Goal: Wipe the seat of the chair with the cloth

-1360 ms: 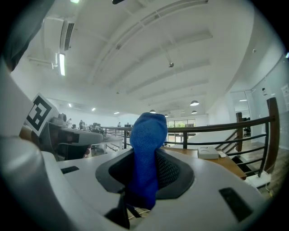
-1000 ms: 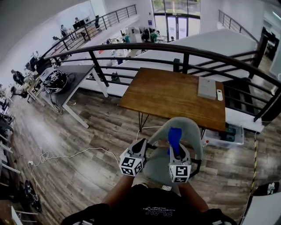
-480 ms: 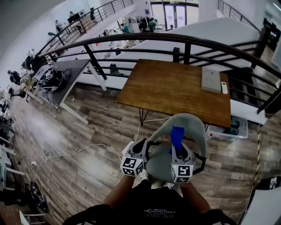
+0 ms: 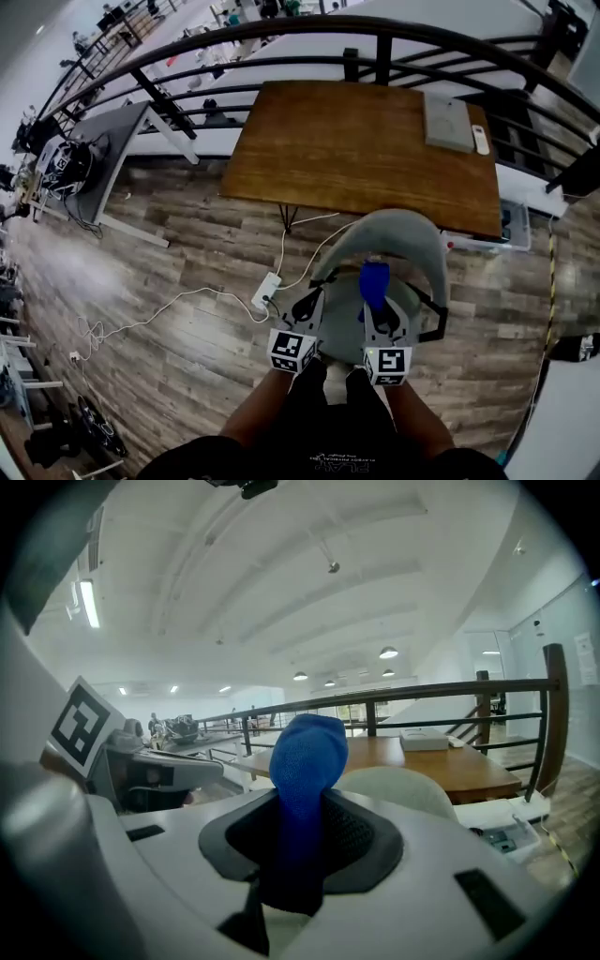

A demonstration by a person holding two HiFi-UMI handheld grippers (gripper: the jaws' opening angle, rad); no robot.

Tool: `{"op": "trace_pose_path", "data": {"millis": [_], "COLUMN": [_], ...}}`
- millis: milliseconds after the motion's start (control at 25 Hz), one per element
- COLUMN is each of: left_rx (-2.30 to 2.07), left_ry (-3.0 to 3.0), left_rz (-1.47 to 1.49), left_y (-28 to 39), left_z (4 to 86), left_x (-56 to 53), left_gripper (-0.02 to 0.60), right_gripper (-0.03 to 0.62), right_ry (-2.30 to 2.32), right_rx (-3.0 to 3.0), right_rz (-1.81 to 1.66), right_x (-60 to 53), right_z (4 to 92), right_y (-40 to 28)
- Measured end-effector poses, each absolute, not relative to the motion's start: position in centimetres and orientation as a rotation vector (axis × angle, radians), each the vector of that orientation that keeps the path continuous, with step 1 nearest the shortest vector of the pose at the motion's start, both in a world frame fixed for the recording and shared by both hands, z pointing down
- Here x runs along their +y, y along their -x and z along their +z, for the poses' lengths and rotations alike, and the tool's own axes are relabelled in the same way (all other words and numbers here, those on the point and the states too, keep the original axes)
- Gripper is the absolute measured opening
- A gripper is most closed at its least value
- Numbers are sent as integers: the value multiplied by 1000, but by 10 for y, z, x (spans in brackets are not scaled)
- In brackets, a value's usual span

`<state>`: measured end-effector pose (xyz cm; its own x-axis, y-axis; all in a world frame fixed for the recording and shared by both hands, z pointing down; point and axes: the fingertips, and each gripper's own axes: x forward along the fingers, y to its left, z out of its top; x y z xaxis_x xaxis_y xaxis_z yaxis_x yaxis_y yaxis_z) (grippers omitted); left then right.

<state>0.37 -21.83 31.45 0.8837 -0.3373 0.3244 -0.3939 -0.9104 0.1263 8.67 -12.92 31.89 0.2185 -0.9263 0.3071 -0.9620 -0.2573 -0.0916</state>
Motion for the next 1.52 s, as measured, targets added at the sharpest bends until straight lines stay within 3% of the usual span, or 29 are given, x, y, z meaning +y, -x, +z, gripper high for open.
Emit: {"op": "trace_pose_path", "data": {"millis": [880,1520], "left_rx": [-403,-406], "left_ry": [-2715,-2626], "left_rz": [670,700], "left_y": [-24,-8], "left_z": [556,663], "left_x": [-177,-173], "left_gripper": [2,2], "right_gripper": [120,120], "right_ry": [-2325,-2181], "right_rx": [-1698,-1742], "right_rz": [774,816], "right_x": [-147,-188], "right_z": [564,684], "right_y": [-91,-86]}}
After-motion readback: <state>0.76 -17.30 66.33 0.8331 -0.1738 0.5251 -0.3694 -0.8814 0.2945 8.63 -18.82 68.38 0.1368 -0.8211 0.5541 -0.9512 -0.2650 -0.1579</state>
